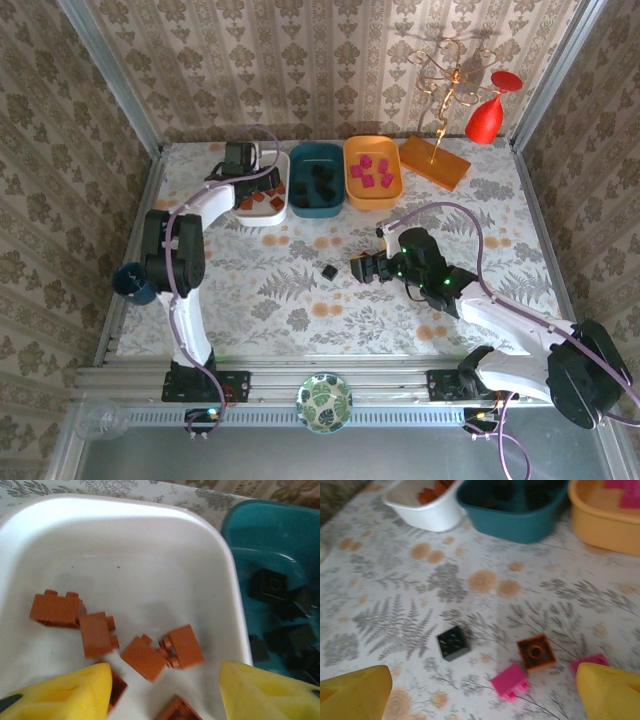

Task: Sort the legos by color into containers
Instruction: Place the lego in the container, then pick up the lego from the center of the table.

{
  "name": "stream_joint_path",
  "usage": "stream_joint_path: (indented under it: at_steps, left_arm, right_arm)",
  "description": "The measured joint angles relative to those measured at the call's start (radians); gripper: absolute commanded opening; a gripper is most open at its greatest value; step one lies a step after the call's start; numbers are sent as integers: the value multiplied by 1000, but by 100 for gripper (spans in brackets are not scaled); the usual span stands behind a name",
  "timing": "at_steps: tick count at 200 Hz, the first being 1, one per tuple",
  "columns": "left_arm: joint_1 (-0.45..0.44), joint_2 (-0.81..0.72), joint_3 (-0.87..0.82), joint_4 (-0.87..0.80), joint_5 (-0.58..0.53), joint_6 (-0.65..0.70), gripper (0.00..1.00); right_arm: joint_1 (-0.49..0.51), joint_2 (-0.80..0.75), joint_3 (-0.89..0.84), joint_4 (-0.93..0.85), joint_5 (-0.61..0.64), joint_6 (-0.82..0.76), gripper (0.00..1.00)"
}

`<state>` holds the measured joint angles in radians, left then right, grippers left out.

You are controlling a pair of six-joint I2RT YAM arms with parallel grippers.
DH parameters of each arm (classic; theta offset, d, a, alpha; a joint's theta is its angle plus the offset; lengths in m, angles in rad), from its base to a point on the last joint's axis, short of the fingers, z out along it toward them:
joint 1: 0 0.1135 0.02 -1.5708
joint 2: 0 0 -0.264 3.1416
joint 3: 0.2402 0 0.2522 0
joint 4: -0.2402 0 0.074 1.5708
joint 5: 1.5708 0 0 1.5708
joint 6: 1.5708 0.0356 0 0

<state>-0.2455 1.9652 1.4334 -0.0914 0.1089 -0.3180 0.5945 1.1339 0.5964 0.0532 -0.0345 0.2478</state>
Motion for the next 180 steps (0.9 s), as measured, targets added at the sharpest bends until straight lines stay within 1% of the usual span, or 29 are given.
stream_joint_path:
  at_steps: [20, 40, 55, 76, 104, 131, 159, 180]
  left_arm:
    - [-7, -167, -133, 32, 29, -4, 67]
    - [-25, -361, -284, 80, 60, -5, 68]
    - [-50, -492, -397, 121, 82, -11, 69]
    - [-82, -642, -562, 162, 116, -26, 70]
    - [-87, -781, -784, 179, 163, -55, 70]
    - [-91, -918, -964, 170, 222, -81, 72]
    - [-108, -1027, -1042, 163, 286, -91, 73]
    - [-110, -1070, -1067, 164, 315, -99, 73]
  right_arm:
    - [4, 0, 2, -35, 46, 24, 95]
    - [30, 18, 23, -61, 76, 29, 95]
    - [68, 65, 63, -78, 90, 19, 95]
    - [134, 179, 149, -101, 99, -13, 94]
    - [200, 364, 280, -134, 107, -70, 92]
    - [229, 513, 370, -166, 111, -113, 90]
    - [229, 608, 423, -197, 119, -145, 88]
    - [228, 661, 460, -222, 130, -167, 84]
